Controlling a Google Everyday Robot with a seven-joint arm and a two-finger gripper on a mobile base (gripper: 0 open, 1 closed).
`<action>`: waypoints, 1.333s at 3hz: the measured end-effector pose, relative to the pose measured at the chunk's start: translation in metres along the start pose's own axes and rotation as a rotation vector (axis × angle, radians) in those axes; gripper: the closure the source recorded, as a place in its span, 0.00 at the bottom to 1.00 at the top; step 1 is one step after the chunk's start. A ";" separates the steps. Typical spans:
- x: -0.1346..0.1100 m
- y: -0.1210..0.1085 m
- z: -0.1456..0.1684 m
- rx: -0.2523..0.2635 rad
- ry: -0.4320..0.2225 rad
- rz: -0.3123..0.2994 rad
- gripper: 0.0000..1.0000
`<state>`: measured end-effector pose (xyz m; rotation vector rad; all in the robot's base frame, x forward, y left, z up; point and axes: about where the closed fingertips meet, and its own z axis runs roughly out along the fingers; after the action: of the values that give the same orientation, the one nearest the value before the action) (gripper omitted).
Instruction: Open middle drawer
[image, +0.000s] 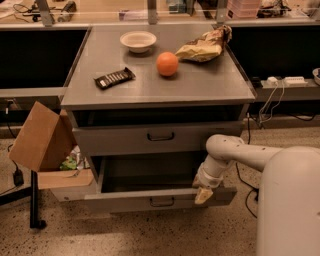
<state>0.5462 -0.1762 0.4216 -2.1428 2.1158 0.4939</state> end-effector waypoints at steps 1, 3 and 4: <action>0.000 0.000 0.000 0.000 0.000 0.000 0.00; 0.000 0.007 0.006 -0.031 -0.005 -0.017 0.00; 0.000 0.026 0.006 -0.061 0.005 -0.045 0.00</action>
Offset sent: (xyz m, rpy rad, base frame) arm 0.0000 0.0000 0.0000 0.0000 0.0000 0.0000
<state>0.5195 -0.1755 0.4198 -2.2207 2.0761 0.5567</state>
